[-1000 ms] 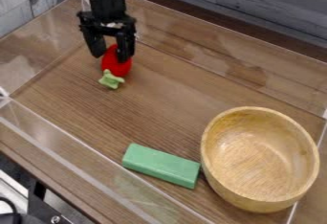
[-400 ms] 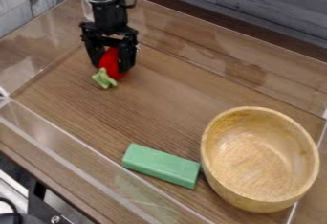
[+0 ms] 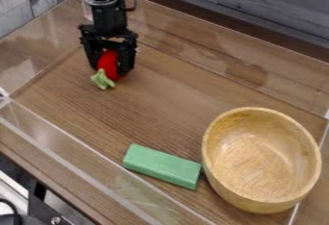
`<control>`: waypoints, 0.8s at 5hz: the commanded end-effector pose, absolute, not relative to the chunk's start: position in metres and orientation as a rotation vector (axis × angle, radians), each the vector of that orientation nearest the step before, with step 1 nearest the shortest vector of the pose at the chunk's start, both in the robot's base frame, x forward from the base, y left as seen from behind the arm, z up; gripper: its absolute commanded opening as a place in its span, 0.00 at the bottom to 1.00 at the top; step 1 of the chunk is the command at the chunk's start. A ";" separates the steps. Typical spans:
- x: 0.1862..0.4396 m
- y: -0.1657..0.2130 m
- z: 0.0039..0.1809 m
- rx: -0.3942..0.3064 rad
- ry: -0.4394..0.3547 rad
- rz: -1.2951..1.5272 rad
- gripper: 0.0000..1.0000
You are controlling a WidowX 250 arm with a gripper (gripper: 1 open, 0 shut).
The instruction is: Move the red object to the left side of the table
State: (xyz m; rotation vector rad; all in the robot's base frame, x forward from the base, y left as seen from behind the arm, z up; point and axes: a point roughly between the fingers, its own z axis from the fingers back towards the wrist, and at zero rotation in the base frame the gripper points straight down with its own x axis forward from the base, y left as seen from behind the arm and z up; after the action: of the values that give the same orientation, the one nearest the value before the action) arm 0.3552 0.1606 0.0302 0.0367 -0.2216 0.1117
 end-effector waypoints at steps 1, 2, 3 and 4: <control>0.359 0.160 0.046 0.055 -0.253 0.104 1.00; 0.358 0.159 0.046 0.054 -0.249 0.108 1.00; 0.356 0.158 0.047 0.054 -0.245 0.111 1.00; 0.354 0.157 0.049 0.052 -0.243 0.114 1.00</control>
State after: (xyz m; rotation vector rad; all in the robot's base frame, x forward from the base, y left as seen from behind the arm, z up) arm 0.3461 0.1575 0.0241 0.0256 -0.1807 0.1311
